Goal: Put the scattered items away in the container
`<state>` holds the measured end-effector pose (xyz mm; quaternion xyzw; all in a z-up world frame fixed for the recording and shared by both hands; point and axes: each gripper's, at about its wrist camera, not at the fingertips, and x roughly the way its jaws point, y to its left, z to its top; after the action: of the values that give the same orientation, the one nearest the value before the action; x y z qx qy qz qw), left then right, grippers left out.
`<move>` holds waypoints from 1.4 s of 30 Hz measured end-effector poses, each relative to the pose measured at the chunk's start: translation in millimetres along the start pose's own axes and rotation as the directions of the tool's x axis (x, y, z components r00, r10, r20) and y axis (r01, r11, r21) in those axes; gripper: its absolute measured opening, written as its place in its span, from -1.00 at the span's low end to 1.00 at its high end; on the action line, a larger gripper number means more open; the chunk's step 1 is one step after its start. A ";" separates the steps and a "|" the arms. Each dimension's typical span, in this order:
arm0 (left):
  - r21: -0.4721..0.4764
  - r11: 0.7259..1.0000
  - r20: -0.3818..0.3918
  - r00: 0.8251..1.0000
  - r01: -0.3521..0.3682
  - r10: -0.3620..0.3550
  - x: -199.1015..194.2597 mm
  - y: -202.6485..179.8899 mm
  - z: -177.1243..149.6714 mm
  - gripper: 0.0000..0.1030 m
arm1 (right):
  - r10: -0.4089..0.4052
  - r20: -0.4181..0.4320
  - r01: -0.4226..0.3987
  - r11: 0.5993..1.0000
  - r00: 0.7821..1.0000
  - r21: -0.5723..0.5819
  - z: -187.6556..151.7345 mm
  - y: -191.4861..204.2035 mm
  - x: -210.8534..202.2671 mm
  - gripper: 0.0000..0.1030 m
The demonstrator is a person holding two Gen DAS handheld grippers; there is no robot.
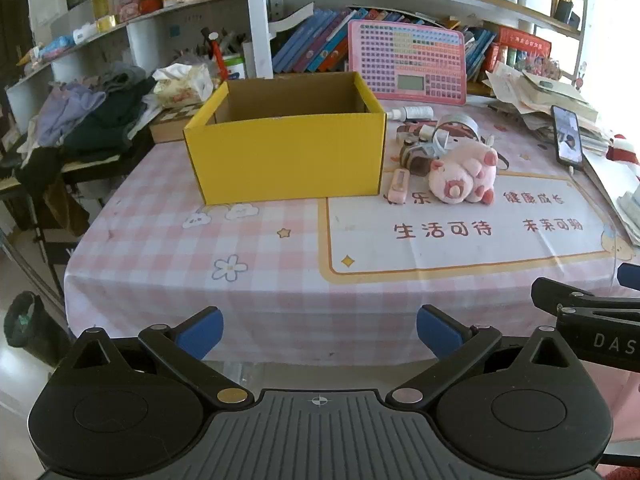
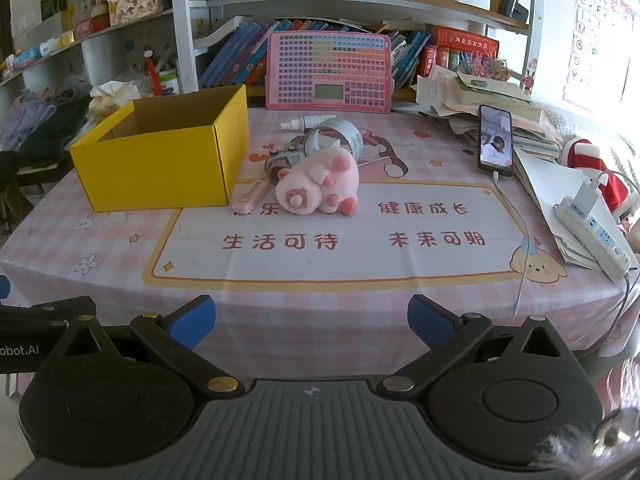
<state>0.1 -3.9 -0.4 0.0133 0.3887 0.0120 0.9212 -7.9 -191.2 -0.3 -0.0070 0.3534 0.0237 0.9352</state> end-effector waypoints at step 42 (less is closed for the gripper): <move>0.005 1.000 -0.016 1.000 0.026 -0.026 12.9 8.3 6.0 1.00 | -0.032 -0.027 0.032 0.999 0.999 -0.003 3.3 9.3 7.5 1.00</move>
<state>13.3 4.8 -5.1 0.0105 0.3964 -0.0010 0.9180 -0.6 -181.6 -2.7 -0.0141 0.3656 0.0090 0.9306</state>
